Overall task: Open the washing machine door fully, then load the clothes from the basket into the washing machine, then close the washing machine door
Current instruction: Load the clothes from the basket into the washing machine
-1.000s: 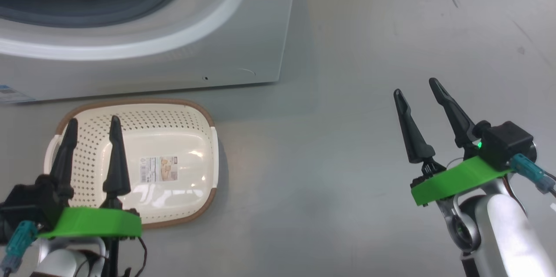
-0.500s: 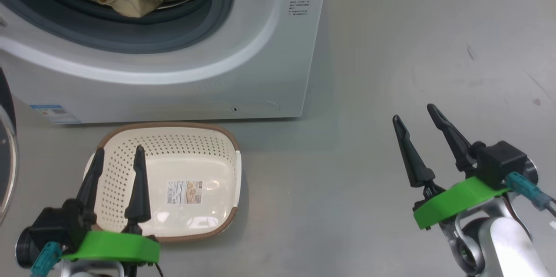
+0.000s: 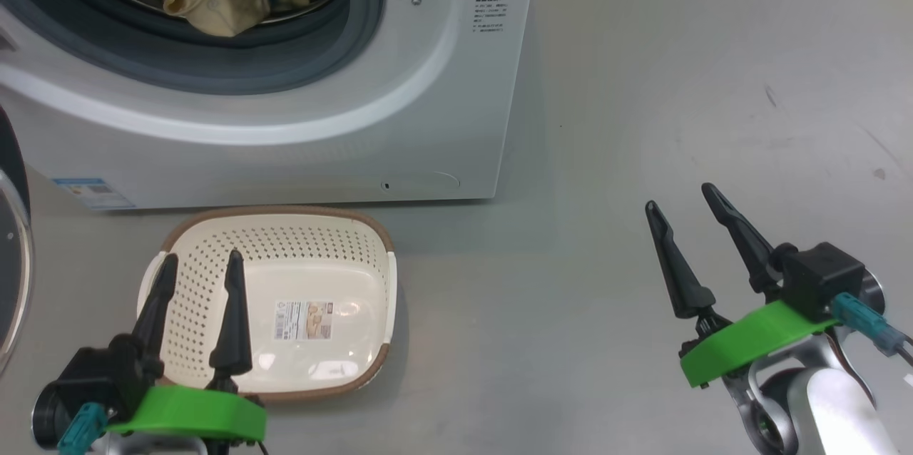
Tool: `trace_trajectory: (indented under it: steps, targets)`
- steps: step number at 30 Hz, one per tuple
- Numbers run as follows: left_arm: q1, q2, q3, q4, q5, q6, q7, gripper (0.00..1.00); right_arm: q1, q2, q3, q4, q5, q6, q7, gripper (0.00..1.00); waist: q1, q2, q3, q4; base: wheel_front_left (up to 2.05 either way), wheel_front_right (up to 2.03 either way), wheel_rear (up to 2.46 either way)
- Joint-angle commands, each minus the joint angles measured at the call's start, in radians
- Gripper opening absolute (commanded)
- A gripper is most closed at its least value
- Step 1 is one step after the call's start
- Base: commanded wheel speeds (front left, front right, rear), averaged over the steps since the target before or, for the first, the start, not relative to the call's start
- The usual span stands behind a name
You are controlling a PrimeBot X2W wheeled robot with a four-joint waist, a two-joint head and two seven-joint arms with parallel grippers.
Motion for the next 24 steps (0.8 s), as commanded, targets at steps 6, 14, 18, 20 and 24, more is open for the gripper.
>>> trace_trajectory:
  steps: [6,14,18,20,24]
  targets:
    - [-0.069,0.016,0.044,-0.010,-0.016,0.294,0.012,1.00,-0.032,-0.007,0.027,-0.049,0.003,-0.003,-0.002,1.00,0.0001,-0.0001,0.041,-0.008,0.00,0.00,0.00]
    - [-0.207,0.032,0.057,0.087,-0.030,0.253,0.040,1.00,-0.077,-0.007,0.046,-0.041,0.026,-0.003,-0.025,1.00,0.0001,-0.0001,0.136,-0.045,0.00,0.00,0.00]
    - [-0.303,0.046,0.071,0.161,-0.041,0.221,0.052,1.00,-0.109,-0.007,0.060,-0.027,0.045,-0.003,-0.048,1.00,0.0001,-0.0001,0.191,-0.075,0.00,0.00,0.00]
    - [-0.353,0.057,0.082,0.198,-0.046,0.207,0.060,1.00,-0.126,-0.007,0.069,-0.015,0.060,-0.003,-0.062,1.00,0.0001,-0.0001,0.217,-0.091,0.00,0.00,0.00]
    - [-0.433,0.080,0.092,0.250,-0.051,0.182,0.082,1.00,-0.151,-0.007,0.083,0.002,0.082,-0.003,-0.086,1.00,0.0001,-0.0001,0.258,-0.115,0.00,0.00,0.00]
